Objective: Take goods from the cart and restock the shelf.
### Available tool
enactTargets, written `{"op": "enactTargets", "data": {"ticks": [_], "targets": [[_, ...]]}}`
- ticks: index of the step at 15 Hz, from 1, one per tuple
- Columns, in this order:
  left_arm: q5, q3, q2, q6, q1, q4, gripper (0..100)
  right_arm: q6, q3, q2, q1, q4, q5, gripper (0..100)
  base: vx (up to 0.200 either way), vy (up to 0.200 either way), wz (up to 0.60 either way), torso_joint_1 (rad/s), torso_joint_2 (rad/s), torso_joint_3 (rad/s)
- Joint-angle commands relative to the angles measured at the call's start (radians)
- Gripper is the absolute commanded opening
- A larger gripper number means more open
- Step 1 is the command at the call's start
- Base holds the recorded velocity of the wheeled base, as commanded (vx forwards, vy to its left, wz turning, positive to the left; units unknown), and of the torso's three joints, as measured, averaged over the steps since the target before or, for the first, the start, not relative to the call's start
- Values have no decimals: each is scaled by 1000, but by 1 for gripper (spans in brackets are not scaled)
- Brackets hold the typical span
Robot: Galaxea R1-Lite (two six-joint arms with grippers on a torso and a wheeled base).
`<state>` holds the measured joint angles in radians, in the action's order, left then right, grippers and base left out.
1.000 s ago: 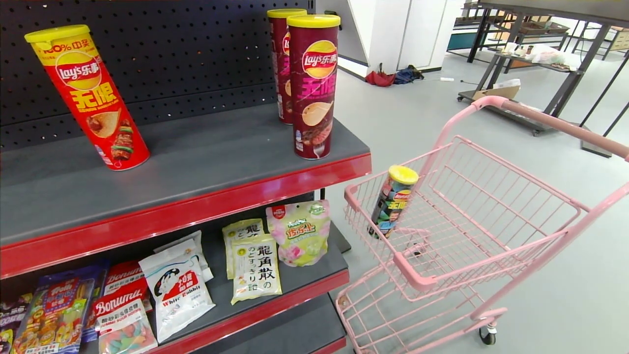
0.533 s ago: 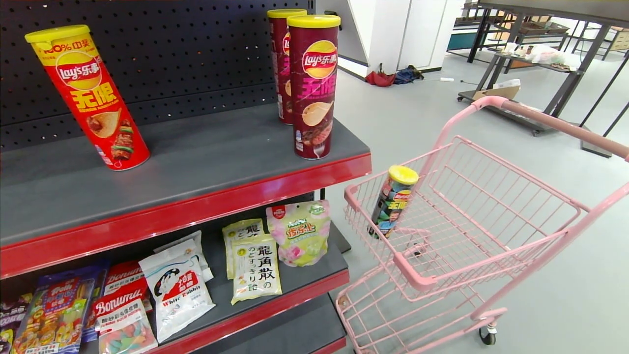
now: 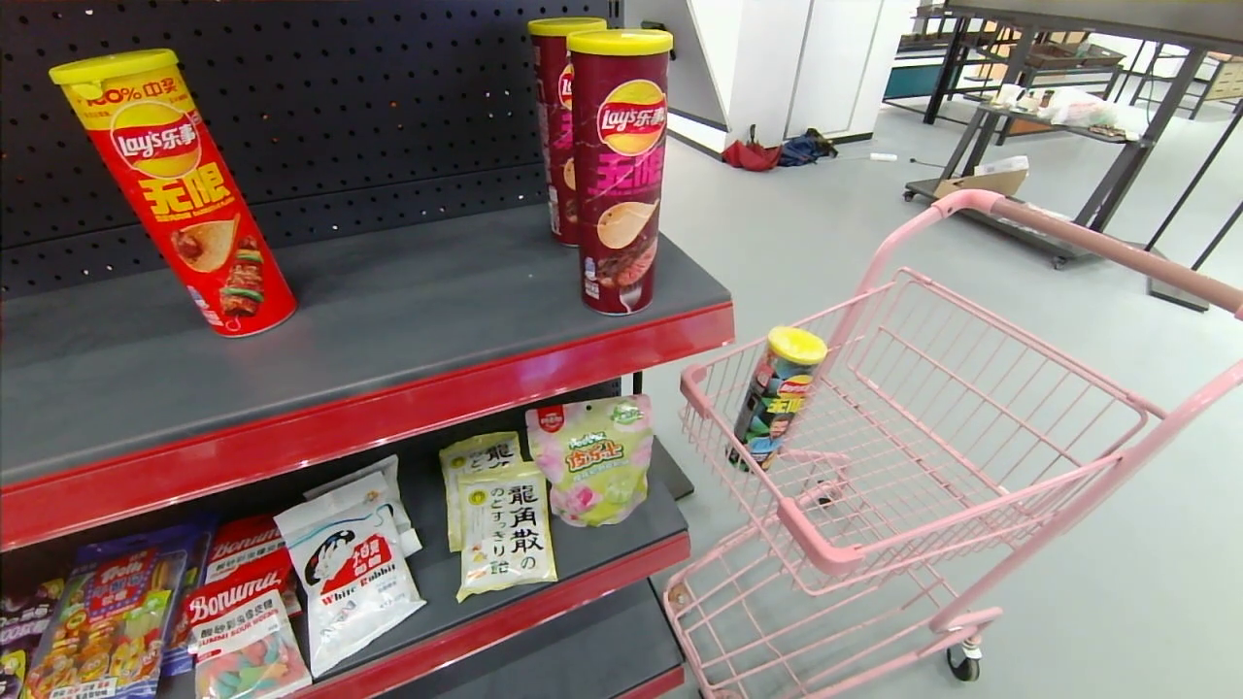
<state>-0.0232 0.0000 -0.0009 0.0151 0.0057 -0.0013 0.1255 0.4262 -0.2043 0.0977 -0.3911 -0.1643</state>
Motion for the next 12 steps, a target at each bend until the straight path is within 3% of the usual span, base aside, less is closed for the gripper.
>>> {"op": "enactTargets", "data": {"ticks": [1, 4, 12], "targets": [[0, 0, 1, -1, 0, 0, 100, 2, -4, 3, 1, 0, -1, 0, 0, 0, 0, 0, 0, 0], [0, 0, 1, 0, 0, 0, 100, 3, -6, 2, 1, 0, -1, 0, 0, 0, 0, 89, -274, -183], [0, 0, 1, -1, 0, 0, 100, 5, -4, -20, 2, 3, 2, 0, 0, 0, 0, 203, -556, -353]]}}
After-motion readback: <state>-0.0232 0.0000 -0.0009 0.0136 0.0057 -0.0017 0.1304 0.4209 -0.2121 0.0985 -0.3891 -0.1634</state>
